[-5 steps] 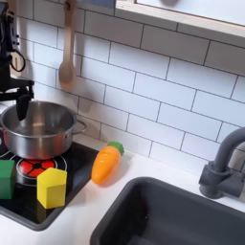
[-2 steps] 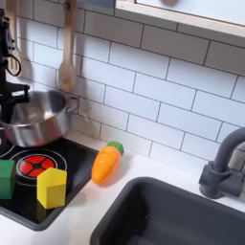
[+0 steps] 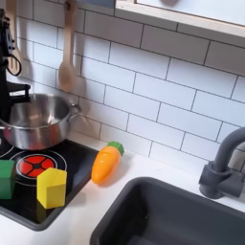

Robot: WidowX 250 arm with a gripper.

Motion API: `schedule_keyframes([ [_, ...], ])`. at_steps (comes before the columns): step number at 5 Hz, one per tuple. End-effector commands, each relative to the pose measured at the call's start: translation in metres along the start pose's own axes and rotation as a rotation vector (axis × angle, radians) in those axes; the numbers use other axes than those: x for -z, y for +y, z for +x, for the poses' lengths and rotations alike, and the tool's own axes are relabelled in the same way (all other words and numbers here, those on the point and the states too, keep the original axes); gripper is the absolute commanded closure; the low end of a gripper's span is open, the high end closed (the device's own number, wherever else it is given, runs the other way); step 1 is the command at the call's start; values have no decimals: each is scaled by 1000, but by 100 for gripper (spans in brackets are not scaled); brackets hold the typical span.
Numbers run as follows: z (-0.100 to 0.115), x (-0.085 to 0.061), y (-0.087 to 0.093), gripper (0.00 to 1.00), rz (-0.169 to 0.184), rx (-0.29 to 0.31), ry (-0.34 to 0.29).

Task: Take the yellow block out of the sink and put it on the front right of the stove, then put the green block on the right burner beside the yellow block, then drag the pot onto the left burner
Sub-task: 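Drag the pot onto the left burner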

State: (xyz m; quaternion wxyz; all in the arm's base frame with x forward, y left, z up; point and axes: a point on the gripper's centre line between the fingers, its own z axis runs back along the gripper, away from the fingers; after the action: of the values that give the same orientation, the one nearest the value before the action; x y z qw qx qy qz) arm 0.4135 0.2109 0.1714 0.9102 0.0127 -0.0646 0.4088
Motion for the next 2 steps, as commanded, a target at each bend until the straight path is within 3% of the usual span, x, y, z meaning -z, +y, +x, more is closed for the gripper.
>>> schedule_keyframes([
  [1, 3, -5, 5, 100, 3, -23, -3],
  [2, 3, -8, 9, 100, 10, -36, -3],
])
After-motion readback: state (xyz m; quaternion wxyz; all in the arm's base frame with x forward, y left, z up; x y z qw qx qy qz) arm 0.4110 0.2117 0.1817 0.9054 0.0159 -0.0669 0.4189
